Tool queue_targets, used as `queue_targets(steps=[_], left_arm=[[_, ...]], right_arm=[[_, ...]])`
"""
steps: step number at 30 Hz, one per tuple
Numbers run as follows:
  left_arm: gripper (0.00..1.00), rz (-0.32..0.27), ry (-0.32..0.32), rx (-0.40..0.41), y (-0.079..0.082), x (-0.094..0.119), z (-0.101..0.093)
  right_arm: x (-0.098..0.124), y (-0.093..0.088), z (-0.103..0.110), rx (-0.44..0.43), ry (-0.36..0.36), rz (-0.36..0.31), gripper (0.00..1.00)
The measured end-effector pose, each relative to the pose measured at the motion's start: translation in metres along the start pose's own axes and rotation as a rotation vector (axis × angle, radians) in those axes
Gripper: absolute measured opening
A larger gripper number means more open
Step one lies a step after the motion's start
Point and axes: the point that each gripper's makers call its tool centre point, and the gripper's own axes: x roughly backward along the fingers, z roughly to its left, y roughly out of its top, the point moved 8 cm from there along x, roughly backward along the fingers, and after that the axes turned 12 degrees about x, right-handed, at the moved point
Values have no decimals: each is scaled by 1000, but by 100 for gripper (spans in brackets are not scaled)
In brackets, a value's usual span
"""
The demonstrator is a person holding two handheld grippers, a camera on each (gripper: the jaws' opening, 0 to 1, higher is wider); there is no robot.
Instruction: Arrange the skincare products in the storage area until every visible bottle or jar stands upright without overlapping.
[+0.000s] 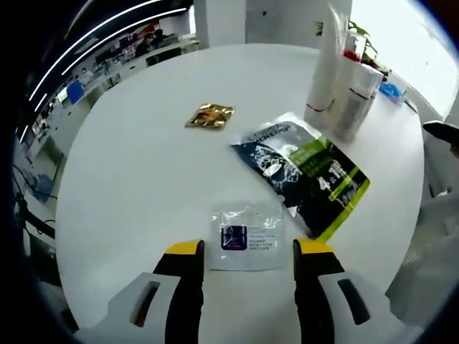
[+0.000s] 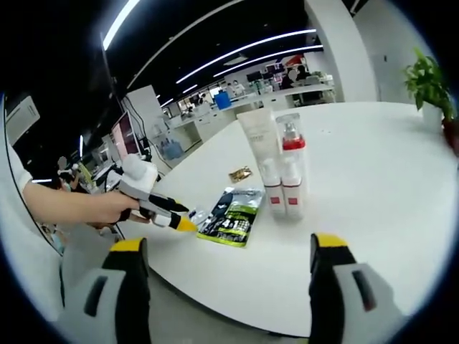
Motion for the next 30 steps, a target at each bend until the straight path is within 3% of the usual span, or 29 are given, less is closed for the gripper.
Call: queue_targets(steps=[4,9,17,21,27,30], left_arm=[[39,3,12,10,1,1,2],[38,14,26,23,2,0,1],[38,19,90,134,1,6,6],[38,-1,115,254,0,12,8],[38,-27,95,447,0,16,5],[38,-41,101,495,2,17,4]], right_arm=[[0,0,0,1,2,2,93],[0,0,0,-1,-1,2,93],[0,0,-1,-2,-9,-1,93],[0,0,-1,-2,-9,-2,93],[0,0,-1,-1,-10,-3,92],[1,0,-2,-2,-11,-5,92]])
